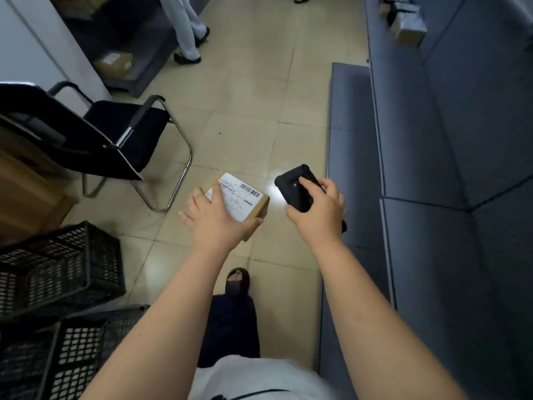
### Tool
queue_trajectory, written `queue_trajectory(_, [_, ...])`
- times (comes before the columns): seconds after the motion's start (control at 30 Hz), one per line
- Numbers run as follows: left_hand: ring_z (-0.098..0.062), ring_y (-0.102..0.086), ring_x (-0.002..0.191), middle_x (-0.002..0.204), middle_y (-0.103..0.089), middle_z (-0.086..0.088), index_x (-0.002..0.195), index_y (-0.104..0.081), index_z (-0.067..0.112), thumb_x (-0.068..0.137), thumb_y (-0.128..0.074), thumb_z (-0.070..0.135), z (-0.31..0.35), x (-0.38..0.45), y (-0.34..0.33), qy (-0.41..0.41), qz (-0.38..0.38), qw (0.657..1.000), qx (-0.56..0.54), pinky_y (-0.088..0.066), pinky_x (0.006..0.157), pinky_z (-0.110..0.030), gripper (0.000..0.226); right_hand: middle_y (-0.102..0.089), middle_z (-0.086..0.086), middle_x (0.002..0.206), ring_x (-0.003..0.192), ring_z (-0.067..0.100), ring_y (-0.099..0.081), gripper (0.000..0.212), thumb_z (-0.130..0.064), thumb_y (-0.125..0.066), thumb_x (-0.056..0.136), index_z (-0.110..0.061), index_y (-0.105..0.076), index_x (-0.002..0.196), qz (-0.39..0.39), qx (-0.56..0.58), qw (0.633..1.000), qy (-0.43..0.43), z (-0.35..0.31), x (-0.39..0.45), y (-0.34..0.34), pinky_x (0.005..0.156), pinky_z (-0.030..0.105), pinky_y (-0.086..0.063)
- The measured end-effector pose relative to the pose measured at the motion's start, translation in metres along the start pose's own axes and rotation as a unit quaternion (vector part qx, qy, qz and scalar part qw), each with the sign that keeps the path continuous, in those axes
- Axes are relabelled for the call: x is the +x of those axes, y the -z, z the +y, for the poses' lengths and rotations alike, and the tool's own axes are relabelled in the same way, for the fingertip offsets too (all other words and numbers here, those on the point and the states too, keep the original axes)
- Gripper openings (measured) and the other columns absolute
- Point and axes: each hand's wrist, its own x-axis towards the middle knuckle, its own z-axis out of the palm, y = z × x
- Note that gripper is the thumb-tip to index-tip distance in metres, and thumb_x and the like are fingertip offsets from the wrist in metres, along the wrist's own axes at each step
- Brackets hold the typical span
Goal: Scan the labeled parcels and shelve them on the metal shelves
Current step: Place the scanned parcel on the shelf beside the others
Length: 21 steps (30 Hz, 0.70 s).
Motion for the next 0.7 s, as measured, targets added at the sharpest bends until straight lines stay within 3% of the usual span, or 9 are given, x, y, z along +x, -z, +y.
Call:
queue_trajectory(0.3, [-0.032, -0.004, 0.149, 0.158, -0.014, -0.018, 0.153, -0.017, 0.024, 0.056, -0.077, 0.075, 0.101, 0.280, -0.005, -0.069, -0.047, 0.996, 0.009, -0.001, 0.120, -0.061, 0.124, -0.040, -0.007, 0.148, 0.126, 0.025, -0.035, 0.060, -0.032, -0.073, 0.076, -0.036, -0.057, 0.133, 0.012, -0.012, 0.999, -0.040, -0.058, 0.264, -0.057, 0.109, 0.039, -0.026])
queue_trajectory(0.5, [-0.032, -0.002, 0.150, 0.161, -0.009, -0.017, 0.156, -0.014, 0.027, 0.056, -0.078, 0.074, 0.196, 0.410, -0.024, -0.136, -0.092, 0.986, -0.009, 0.005, 0.118, -0.061, 0.128, -0.038, -0.008, 0.149, 0.127, 0.023, -0.033, 0.058, -0.031, -0.075, 0.076, -0.040, -0.058, 0.131, 0.048, -0.018, 0.996, -0.071, -0.055, 0.403, -0.058, 0.100, 0.026, -0.016])
queue_trajectory(0.7, [-0.033, 0.001, 0.151, 0.162, -0.006, -0.016, 0.157, -0.011, 0.027, 0.055, -0.078, 0.076, 0.316, 0.555, -0.048, -0.186, -0.085, 0.979, -0.001, 0.004, 0.118, -0.062, 0.131, -0.036, -0.006, 0.151, 0.132, 0.024, -0.031, 0.058, -0.028, -0.074, 0.076, -0.037, -0.059, 0.131, 0.095, -0.008, 0.992, -0.088, -0.034, 0.587, -0.042, 0.110, 0.038, -0.020])
